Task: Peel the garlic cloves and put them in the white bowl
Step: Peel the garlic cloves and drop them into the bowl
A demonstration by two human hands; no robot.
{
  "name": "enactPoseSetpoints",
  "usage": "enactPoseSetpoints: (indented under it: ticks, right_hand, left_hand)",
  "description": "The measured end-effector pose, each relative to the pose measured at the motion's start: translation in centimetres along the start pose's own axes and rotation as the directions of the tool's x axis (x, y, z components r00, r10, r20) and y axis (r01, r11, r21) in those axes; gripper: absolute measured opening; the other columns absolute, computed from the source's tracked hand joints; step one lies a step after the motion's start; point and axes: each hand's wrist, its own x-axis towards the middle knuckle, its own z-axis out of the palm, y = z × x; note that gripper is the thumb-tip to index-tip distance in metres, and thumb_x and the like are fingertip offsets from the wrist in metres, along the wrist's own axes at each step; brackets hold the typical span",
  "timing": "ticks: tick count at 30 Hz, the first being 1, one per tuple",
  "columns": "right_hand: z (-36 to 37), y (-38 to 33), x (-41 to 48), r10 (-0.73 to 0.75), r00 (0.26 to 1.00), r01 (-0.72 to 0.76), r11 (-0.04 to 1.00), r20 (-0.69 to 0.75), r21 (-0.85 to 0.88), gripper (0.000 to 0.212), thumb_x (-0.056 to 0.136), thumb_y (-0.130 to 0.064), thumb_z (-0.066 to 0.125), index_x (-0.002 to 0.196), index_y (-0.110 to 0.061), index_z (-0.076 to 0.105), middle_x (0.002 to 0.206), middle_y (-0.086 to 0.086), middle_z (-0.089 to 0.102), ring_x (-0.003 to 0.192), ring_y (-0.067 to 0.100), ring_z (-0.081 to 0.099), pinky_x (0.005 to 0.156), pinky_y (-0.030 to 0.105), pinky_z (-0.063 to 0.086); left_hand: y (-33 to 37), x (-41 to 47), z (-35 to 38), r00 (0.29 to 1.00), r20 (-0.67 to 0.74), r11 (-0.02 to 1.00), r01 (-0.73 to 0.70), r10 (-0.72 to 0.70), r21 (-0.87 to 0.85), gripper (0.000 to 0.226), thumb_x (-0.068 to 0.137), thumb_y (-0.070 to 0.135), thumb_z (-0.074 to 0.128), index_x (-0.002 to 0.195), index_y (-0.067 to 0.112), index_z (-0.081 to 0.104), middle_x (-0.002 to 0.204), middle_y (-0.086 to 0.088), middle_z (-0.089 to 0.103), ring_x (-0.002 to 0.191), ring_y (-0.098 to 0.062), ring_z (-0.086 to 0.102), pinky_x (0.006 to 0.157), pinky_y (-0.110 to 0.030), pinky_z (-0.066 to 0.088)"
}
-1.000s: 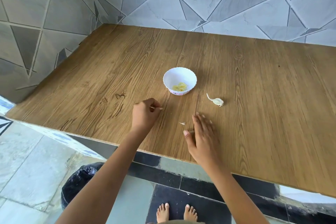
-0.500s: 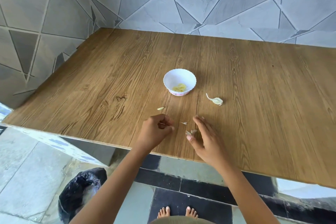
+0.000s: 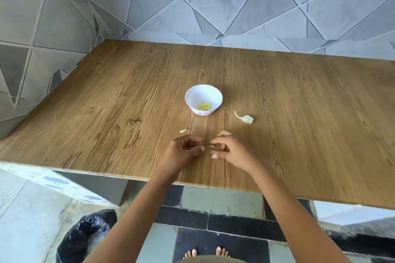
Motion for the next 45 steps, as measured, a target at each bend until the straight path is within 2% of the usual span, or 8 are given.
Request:
enactPoseSetpoints:
  ticks: [4, 8, 11, 15, 21, 28, 34, 45]
  right_hand:
    - [-0.3, -0.6, 0.8, 0.018, 1.0, -0.018, 1.0, 0.013, 0.009, 0.011, 0.074, -0.006, 0.077, 0.083, -0.009, 0.071, 0.078, -0.004, 0.062, 0.07, 0.009, 0.06, 0.066, 0.017, 0.048]
    - [-0.2, -1.0, 0.9, 0.039, 0.999, -0.038, 0.998, 0.016, -0.049, 0.004, 0.079, -0.006, 0.074, 0.078, -0.009, 0.07, 0.068, -0.011, 0.06, 0.063, -0.001, 0.056, 0.06, 0.01, 0.042]
    - [-0.6, -1.7, 0.5, 0.029, 0.997, -0.019, 0.99, -0.072, 0.138, 0.006, 0.08, -0.004, 0.072, 0.075, -0.008, 0.069, 0.061, -0.009, 0.061, 0.054, -0.002, 0.055, 0.06, 0.015, 0.045]
    - [-1.2, -4.2, 0.6, -0.074, 0.988, 0.109, 0.957, -0.139, 0.268, 0.008, 0.081, -0.003, 0.07, 0.078, -0.01, 0.071, 0.069, -0.006, 0.067, 0.062, 0.002, 0.061, 0.066, 0.015, 0.048]
    - [0.3, -5.1, 1.6, -0.264, 0.954, 0.253, 0.963, -0.14, -0.092, 0.023, 0.079, 0.005, 0.06, 0.091, -0.008, 0.074, 0.093, 0.003, 0.073, 0.085, 0.018, 0.067, 0.078, 0.028, 0.051]
    - [0.8, -5.1, 1.3, -0.259, 0.916, 0.22, 0.963, -0.306, -0.159, 0.013, 0.069, 0.001, 0.072, 0.07, -0.009, 0.064, 0.069, 0.001, 0.062, 0.06, 0.017, 0.055, 0.055, 0.029, 0.045]
    - [0.4, -4.5, 0.8, -0.336, 0.908, 0.299, 0.938, -0.25, -0.175, 0.024, 0.08, 0.006, 0.058, 0.094, -0.007, 0.072, 0.092, 0.006, 0.069, 0.081, 0.023, 0.065, 0.07, 0.032, 0.052]
    - [-0.8, -3.1, -0.2, -0.181, 0.882, 0.229, 0.972, -0.434, 0.061, 0.015, 0.087, -0.007, 0.059, 0.095, -0.01, 0.071, 0.087, -0.001, 0.071, 0.075, 0.014, 0.066, 0.067, 0.026, 0.054]
  left_hand:
    - [0.1, 0.2, -0.5, 0.995, 0.053, 0.972, 0.093, -0.084, -0.214, 0.017, 0.083, 0.001, 0.068, 0.097, 0.011, 0.068, 0.083, -0.001, 0.067, 0.078, -0.01, 0.062, 0.08, -0.022, 0.053]
    - [0.2, 0.2, -0.5, 0.991, 0.047, 0.937, 0.132, -0.123, -0.324, 0.012, 0.086, 0.002, 0.064, 0.093, 0.01, 0.068, 0.084, -0.003, 0.066, 0.081, -0.013, 0.061, 0.087, -0.028, 0.051]
    - [1.0, -0.1, 0.1, 0.984, 0.025, 0.849, 0.163, -0.175, -0.502, 0.008, 0.092, 0.005, 0.057, 0.091, 0.006, 0.066, 0.089, -0.008, 0.065, 0.085, -0.016, 0.062, 0.087, -0.027, 0.052]
    - [2.2, 0.4, 1.2, 0.94, 0.114, 0.613, 0.298, -0.321, -0.732, 0.026, 0.1, 0.018, 0.043, 0.089, 0.002, 0.059, 0.082, -0.011, 0.063, 0.078, -0.019, 0.061, 0.074, -0.027, 0.053]
    - [3.6, 0.8, 1.7, 0.879, 0.171, 0.383, 0.359, -0.445, -0.851, 0.036, 0.1, 0.02, 0.035, 0.07, 0.007, 0.05, 0.049, -0.003, 0.05, 0.044, -0.01, 0.045, 0.042, -0.017, 0.045]
    - [4.0, 0.2, 1.9, 0.886, 0.209, 0.365, 0.372, -0.415, -0.854, 0.04, 0.101, 0.018, 0.031, 0.067, 0.006, 0.05, 0.046, -0.003, 0.052, 0.037, -0.009, 0.048, 0.044, -0.018, 0.044]
    - [4.0, 0.3, 2.3, 0.883, 0.202, 0.358, 0.369, -0.424, -0.858, 0.035, 0.1, 0.018, 0.034, 0.072, 0.005, 0.051, 0.053, -0.004, 0.05, 0.053, -0.011, 0.043, 0.053, -0.019, 0.04]
    - [4.4, 0.2, 2.3, 0.898, 0.283, 0.284, 0.384, -0.336, -0.879, 0.043, 0.102, 0.018, 0.029, 0.082, -0.007, 0.059, 0.067, -0.02, 0.066, 0.076, -0.027, 0.062, 0.062, -0.032, 0.058]
